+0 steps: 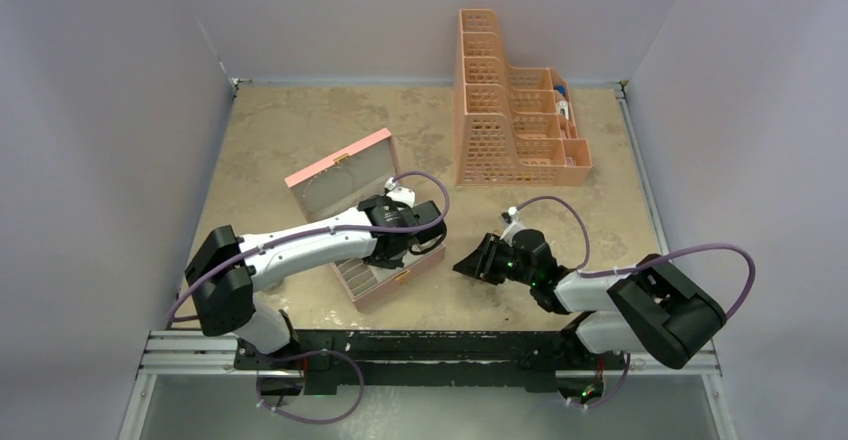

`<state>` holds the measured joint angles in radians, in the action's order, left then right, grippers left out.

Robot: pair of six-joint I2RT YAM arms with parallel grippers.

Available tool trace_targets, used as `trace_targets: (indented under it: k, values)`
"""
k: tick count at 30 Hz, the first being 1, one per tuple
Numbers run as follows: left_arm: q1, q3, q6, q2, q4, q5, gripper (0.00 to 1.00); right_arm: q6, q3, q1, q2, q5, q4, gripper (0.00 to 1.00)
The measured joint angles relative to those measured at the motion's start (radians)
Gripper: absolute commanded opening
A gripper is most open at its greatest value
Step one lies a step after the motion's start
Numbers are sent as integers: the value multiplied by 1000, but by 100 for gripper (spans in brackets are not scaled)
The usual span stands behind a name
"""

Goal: Organize the mixed jewelry

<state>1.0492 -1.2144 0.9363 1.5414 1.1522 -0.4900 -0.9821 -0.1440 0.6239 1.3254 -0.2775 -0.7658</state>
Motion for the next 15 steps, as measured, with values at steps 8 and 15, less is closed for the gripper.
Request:
trace_targets:
  k: [8,15]
  values:
    - [5,0,86,54,50,-99,14,0,0,0,3,2,0,40]
    - [5,1,101,57,31,-132,15,0,-4,0,15,2,-6,40]
